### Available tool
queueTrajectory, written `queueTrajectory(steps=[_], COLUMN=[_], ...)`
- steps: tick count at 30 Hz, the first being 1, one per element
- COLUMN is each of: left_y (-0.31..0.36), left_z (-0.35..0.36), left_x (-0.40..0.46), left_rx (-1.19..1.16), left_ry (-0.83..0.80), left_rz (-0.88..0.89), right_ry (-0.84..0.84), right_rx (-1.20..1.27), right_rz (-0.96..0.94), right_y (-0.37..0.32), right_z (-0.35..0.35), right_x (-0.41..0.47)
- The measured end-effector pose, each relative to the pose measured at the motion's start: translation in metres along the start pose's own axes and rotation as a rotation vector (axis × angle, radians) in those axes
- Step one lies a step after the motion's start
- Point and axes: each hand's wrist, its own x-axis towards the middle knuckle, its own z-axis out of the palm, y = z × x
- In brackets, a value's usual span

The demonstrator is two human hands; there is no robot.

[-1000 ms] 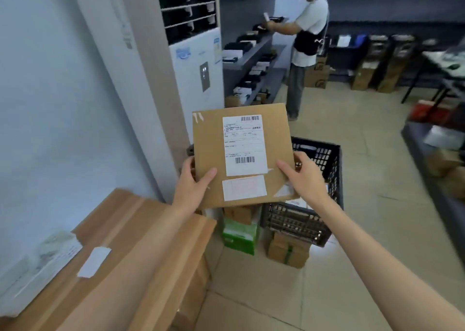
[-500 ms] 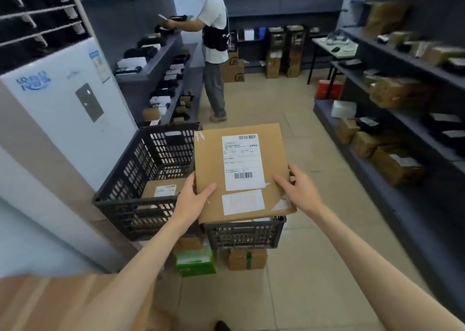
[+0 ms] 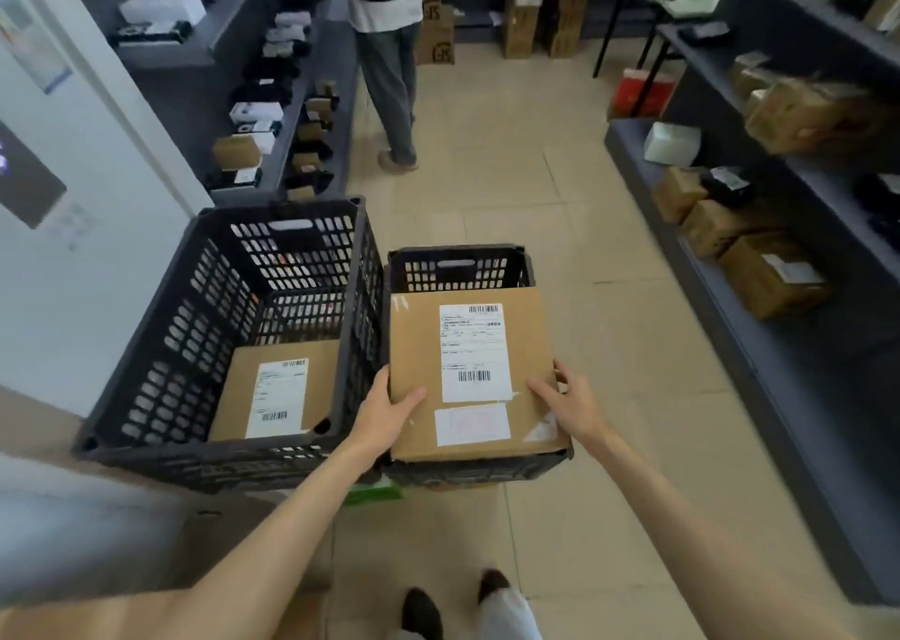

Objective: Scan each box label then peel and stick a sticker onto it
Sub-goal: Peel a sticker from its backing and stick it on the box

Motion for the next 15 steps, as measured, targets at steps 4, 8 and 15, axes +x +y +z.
queueTrajectory(steps=[4,8,15], left_y=[-0.014,-0.028,-0.059], left_z=[0.015,0.031,0.059], left_x=[0.043,0.084,0.124], left_rx=[0.006,0.012,0.028], left_ry=[0.008,0.022,0.014], left_rz=[-0.081,-0.199,-0.371], right_ry=[-0.037,-0.07,-0.169], right_rx=[0.088,0.112,-0.012], right_rz=[0.108,0.183,0.353], right_y=[0.017,0.039,0.074], right_z=[0.01,0.02,0.047], right_x=[0.037,0.074,0.113])
